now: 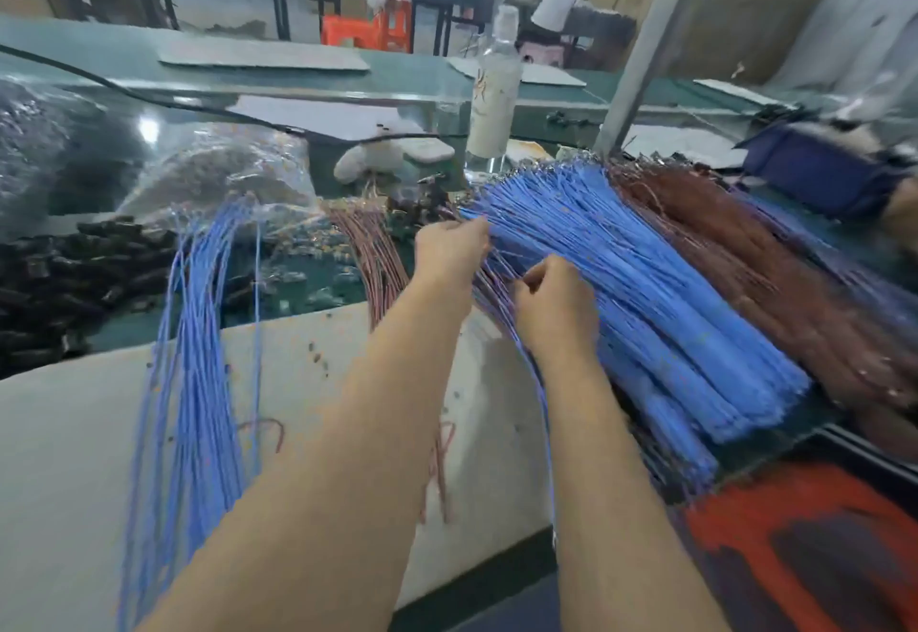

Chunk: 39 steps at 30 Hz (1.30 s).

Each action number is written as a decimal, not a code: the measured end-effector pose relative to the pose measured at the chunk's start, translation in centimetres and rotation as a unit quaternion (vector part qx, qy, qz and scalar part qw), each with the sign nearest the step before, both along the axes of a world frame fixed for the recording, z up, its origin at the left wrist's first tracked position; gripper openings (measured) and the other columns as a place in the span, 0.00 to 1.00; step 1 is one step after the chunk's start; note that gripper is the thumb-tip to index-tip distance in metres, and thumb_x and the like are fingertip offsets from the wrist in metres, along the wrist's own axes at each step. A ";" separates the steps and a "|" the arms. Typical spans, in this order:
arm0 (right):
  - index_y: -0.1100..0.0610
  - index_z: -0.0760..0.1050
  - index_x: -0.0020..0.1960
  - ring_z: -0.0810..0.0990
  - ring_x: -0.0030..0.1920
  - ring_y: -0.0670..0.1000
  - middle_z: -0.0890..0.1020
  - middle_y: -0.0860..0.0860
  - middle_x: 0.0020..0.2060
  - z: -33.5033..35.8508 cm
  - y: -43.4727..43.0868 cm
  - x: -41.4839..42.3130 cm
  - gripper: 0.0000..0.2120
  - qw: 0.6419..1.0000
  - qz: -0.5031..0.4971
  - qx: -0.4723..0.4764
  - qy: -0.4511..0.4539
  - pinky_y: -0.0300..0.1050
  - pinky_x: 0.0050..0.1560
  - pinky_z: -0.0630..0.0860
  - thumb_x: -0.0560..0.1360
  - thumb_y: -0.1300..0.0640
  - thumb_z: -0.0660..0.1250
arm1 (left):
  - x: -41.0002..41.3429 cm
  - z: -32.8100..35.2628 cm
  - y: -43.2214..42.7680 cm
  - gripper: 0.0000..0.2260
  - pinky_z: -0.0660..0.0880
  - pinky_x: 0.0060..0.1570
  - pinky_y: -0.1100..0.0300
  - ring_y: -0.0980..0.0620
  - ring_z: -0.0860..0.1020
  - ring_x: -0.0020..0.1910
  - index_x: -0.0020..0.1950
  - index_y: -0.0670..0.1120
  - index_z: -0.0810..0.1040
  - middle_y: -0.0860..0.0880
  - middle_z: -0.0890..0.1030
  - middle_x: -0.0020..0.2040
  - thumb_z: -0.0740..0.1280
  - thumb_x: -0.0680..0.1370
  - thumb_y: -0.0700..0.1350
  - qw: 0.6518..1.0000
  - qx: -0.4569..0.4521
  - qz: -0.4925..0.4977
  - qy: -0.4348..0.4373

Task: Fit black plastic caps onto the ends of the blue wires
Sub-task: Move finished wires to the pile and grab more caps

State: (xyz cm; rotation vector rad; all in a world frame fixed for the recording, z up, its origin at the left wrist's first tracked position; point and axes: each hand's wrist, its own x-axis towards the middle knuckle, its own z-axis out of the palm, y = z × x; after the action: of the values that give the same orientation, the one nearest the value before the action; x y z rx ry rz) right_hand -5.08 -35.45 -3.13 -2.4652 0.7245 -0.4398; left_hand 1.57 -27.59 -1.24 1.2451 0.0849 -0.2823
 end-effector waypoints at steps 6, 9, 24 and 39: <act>0.57 0.73 0.59 0.75 0.57 0.59 0.78 0.57 0.56 -1.1 -0.3 1.2 0.13 1.000 0.000 -0.010 -0.017 0.46 0.45 0.67 0.76 0.54 0.66 | -0.5 -2.4 -0.2 0.09 0.65 0.44 0.57 0.48 0.66 0.40 0.37 0.43 0.72 0.42 0.69 0.38 0.62 0.76 0.36 0.997 0.070 -0.027 -0.008; 0.56 0.74 0.59 0.75 0.54 0.56 0.79 0.55 0.53 0.4 1.7 1.4 0.12 0.994 0.028 -0.010 -0.104 0.44 0.44 0.68 0.77 0.55 0.66 | -0.4 -1.1 2.1 0.09 0.72 0.38 0.61 0.50 0.73 0.36 0.38 0.44 0.75 0.46 0.75 0.35 0.62 0.78 0.37 0.999 0.032 0.000 -0.034; 0.61 0.76 0.60 0.76 0.57 0.59 0.79 0.59 0.57 -0.5 24.6 6.1 0.17 0.943 0.329 0.037 -0.044 0.49 0.54 0.73 0.75 0.68 0.57 | -2.5 0.9 27.2 0.06 0.73 0.38 0.67 0.60 0.76 0.35 0.50 0.46 0.75 0.54 0.78 0.39 0.59 0.79 0.39 0.941 -0.078 0.328 -0.040; 0.59 0.73 0.63 0.74 0.58 0.59 0.72 0.56 0.61 -0.8 26.3 10.6 0.18 0.951 0.295 -0.084 0.035 0.49 0.47 0.70 0.75 0.67 0.58 | -0.9 0.5 27.0 0.06 0.74 0.45 0.64 0.58 0.77 0.41 0.53 0.45 0.75 0.52 0.80 0.44 0.59 0.79 0.39 0.938 -0.114 0.327 -0.022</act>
State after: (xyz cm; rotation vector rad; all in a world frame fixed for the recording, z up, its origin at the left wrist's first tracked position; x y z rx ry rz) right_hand 5.50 -9.18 -3.93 -2.7038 -0.0521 -0.1870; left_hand 0.72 -0.58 -0.75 0.9306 0.4068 0.3086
